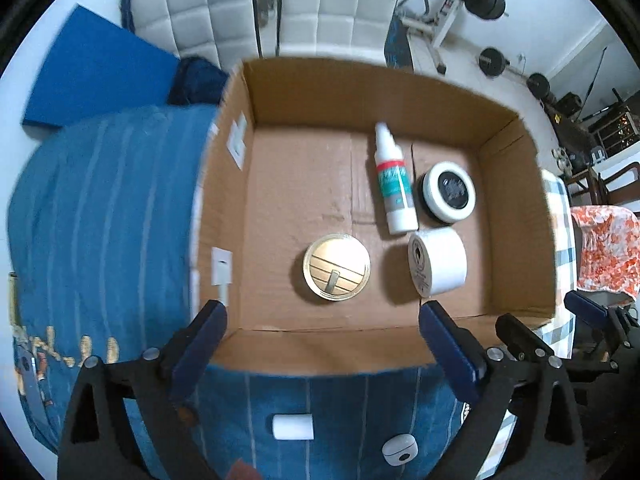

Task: Organize rigid objects
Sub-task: 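Lower the gold tin and white tub into the box and release, then grasp the walnut with left tool while right tool grasps the metal strainer cup, then carry the walnut and strainer cup over the cardboard box, then lower the walnut and strainer cup into the box and open both tools, then lift both tools out of the box toward the bedding, then grasp the white cylinder with left tool while right tool grasps the white round case, then carry the white cylinder and white case over the box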

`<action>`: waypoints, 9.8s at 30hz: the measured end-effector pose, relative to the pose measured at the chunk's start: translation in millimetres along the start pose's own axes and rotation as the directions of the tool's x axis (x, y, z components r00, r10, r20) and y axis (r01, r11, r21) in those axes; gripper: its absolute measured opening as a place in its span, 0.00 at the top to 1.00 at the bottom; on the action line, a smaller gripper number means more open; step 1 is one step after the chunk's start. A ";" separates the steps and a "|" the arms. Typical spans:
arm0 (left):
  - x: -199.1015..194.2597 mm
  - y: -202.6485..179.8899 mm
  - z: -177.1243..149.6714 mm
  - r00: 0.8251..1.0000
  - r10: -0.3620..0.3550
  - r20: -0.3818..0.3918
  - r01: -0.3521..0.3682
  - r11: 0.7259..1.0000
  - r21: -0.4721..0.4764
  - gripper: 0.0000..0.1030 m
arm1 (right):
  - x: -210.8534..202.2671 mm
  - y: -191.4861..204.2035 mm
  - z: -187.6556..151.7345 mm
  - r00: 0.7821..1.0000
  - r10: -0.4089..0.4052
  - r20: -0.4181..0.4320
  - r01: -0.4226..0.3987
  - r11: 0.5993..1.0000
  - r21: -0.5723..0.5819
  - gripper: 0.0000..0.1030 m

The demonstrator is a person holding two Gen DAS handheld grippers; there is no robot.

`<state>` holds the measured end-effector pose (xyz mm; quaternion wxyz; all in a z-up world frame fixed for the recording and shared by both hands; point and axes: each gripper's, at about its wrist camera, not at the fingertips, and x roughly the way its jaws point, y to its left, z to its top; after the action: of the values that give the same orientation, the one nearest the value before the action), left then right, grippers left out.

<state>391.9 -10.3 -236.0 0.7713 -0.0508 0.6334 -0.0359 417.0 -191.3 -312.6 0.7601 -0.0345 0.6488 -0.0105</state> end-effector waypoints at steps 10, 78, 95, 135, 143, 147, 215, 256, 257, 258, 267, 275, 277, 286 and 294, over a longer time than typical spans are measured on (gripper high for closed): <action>-63.1 -1.5 -38.6 0.989 0.016 0.148 -0.017 1.000 0.003 0.04 | -72.1 -4.1 -36.2 0.988 0.005 0.151 -0.008 1.000 0.022 0.00; 126.3 131.1 -142.8 0.958 0.046 -0.283 -0.139 0.938 -0.317 0.72 | 137.5 -147.7 -88.5 0.967 0.073 -0.243 -0.006 0.965 0.263 0.29; 71.6 59.0 -204.9 0.970 -0.069 -0.232 -0.005 0.952 -0.306 0.72 | 105.6 -113.0 -163.3 0.951 0.184 -0.247 -0.130 0.967 0.220 0.29; 79.0 -23.8 82.8 0.986 -0.080 -0.145 0.084 0.996 0.024 0.72 | 69.6 5.1 76.6 0.990 -0.086 -0.114 0.066 0.984 -0.166 0.29; 135.5 -9.8 89.5 0.970 -0.053 -0.235 0.056 0.998 0.010 0.72 | 113.3 14.3 81.7 0.978 -0.107 -0.177 0.075 0.981 -0.181 0.29; 149.6 2.4 90.8 0.961 -0.082 -0.264 0.076 0.997 -0.036 0.72 | 131.9 7.9 81.0 0.974 -0.025 -0.225 -0.003 0.993 -0.121 0.29; -150.0 7.5 -57.1 0.956 -0.008 0.294 0.007 1.000 0.005 0.07 | -186.2 3.8 -79.3 0.947 0.087 0.309 -0.097 0.995 0.017 0.00; 143.0 32.5 -141.0 0.947 0.029 -0.320 -0.046 0.998 -0.047 0.62 | 106.7 1.5 -210.1 0.963 0.099 -0.249 -0.059 0.984 0.166 0.53; 141.8 31.1 -142.3 0.951 0.036 -0.307 -0.050 0.998 -0.038 0.62 | 106.4 0.8 -210.5 0.963 0.101 -0.250 -0.060 0.984 0.169 0.53; 141.2 30.3 -143.6 0.951 0.043 -0.305 -0.055 0.998 -0.030 0.62 | 105.2 0.9 -208.1 0.962 0.104 -0.252 -0.061 0.983 0.173 0.53; 110.6 14.8 -150.5 0.967 0.054 -0.250 -0.058 0.998 -0.009 0.62 | 89.9 -6.0 -197.7 0.964 0.132 -0.231 -0.091 0.980 0.177 0.53; 26.4 -19.0 -154.0 0.995 0.023 -0.102 -0.018 0.999 0.050 0.62 | 23.1 -22.4 -184.3 0.978 0.163 -0.130 -0.143 0.977 0.156 0.53; 5.9 -23.0 -150.4 0.998 0.009 -0.064 -0.005 0.998 0.060 0.62 | -0.5 -27.3 -180.7 0.980 0.175 -0.096 -0.159 0.976 0.148 0.53; -62.9 -32.1 -139.0 0.998 -0.021 0.053 0.016 0.995 0.101 0.62 | -88.5 -25.0 -170.6 0.974 0.225 0.026 -0.227 0.968 0.107 0.53; -92.8 -36.0 -135.7 0.992 -0.064 0.106 0.052 0.992 0.111 0.62 | -116.3 -10.2 -170.6 0.966 0.252 0.064 -0.257 0.963 0.086 0.53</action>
<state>241.1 -39.4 -167.4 0.8052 -0.0292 0.5855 -0.0896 230.5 -201.0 -223.9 0.7725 0.0846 0.6266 0.0579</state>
